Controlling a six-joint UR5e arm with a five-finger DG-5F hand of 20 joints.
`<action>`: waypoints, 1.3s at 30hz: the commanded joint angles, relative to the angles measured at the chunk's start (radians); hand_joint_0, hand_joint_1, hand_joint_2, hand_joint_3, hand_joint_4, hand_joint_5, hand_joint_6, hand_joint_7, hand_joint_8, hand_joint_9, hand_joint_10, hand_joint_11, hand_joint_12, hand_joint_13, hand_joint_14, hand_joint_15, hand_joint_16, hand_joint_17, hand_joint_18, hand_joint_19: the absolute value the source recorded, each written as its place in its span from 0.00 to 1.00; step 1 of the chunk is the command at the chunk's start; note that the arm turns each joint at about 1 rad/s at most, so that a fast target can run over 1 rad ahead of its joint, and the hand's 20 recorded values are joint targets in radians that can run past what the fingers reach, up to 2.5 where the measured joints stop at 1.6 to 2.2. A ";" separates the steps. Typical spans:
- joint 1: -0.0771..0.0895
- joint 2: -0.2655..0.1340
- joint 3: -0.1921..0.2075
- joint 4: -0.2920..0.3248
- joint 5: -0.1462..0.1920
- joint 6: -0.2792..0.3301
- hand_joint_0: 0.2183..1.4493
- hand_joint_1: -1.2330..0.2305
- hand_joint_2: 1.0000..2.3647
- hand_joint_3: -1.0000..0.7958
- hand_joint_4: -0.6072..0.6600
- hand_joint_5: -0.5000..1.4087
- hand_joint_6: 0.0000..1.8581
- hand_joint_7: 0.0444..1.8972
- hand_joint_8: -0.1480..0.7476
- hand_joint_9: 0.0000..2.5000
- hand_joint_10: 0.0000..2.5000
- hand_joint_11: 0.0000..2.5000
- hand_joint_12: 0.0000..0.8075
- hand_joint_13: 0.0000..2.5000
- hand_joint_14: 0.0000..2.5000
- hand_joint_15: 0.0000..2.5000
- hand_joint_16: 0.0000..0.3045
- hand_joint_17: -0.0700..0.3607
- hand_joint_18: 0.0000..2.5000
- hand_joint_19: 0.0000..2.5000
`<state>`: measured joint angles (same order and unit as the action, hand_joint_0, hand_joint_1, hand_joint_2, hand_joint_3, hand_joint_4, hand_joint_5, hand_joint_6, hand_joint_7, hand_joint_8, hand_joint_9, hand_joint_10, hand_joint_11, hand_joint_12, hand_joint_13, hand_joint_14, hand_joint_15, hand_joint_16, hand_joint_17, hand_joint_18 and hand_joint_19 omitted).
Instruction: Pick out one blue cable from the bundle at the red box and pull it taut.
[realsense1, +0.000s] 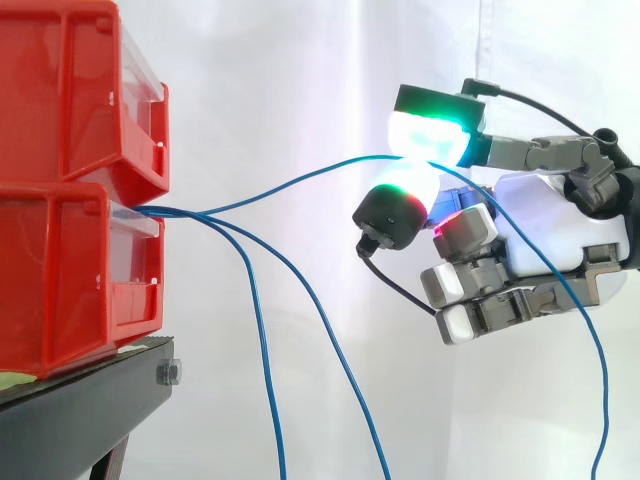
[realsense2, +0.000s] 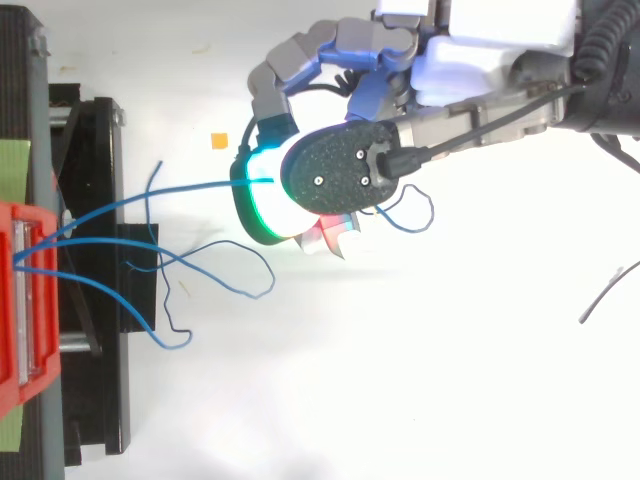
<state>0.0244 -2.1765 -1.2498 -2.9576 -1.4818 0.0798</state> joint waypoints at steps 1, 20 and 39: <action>-0.001 0.000 0.001 -0.001 0.000 0.000 0.34 0.37 0.02 0.53 0.31 0.17 0.49 0.73 0.44 0.50 0.01 0.31 0.26 0.40 0.01 0.22 0.12 0.35 0.30 0.25; 0.000 0.000 0.000 0.000 0.000 0.000 0.34 0.36 0.02 0.54 0.31 0.17 0.49 0.73 0.46 0.50 0.01 0.31 0.26 0.41 0.01 0.22 0.11 0.34 0.30 0.26; 0.000 0.000 0.001 0.000 0.000 0.000 0.34 0.36 0.02 0.54 0.30 0.17 0.49 0.73 0.46 0.50 0.01 0.31 0.27 0.41 0.01 0.22 0.11 0.34 0.30 0.26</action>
<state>0.0243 -2.1767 -1.2496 -2.9576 -1.4818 0.0798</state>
